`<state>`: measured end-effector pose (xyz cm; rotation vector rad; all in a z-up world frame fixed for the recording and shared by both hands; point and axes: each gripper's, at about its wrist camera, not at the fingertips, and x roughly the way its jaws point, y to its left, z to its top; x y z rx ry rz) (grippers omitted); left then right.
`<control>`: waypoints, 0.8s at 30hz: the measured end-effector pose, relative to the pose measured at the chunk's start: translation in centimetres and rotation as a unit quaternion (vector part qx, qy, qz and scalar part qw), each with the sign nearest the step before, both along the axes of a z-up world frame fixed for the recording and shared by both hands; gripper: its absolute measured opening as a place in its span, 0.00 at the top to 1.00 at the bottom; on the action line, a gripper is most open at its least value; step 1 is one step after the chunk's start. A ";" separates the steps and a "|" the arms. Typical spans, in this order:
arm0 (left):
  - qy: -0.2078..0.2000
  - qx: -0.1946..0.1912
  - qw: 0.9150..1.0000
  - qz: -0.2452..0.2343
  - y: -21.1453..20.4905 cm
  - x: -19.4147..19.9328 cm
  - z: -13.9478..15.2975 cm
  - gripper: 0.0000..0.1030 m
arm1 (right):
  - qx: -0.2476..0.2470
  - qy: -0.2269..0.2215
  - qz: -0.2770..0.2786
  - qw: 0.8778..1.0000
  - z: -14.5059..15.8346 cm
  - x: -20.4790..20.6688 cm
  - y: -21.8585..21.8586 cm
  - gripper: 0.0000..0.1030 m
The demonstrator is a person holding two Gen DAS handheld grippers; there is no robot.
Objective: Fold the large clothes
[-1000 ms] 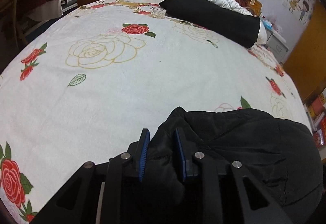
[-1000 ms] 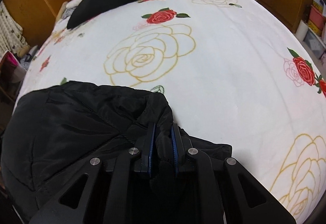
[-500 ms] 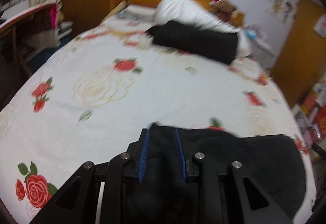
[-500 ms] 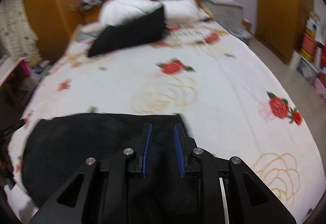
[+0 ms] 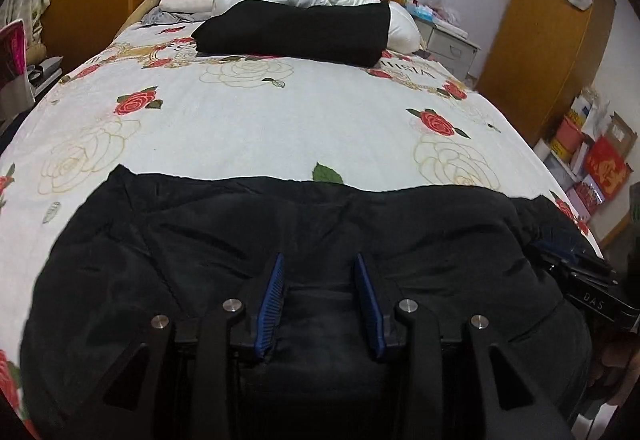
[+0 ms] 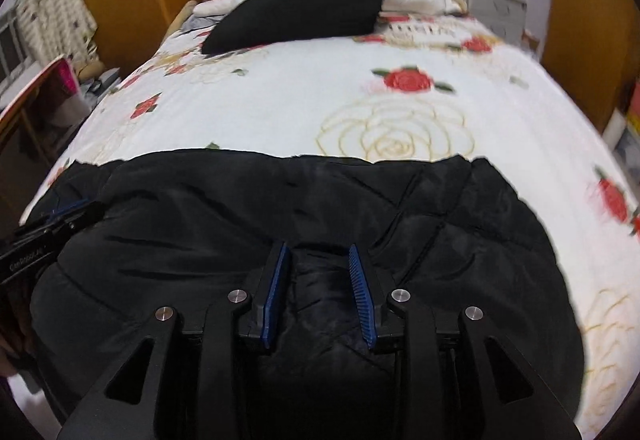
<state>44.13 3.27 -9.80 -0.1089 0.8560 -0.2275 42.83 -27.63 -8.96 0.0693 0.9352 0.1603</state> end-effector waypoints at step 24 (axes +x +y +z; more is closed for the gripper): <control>-0.025 0.063 0.998 -0.005 0.5 -1.8 2.9 0.61 | -0.004 -0.051 -0.014 0.999 5.0 -2.9 -2.1 0.69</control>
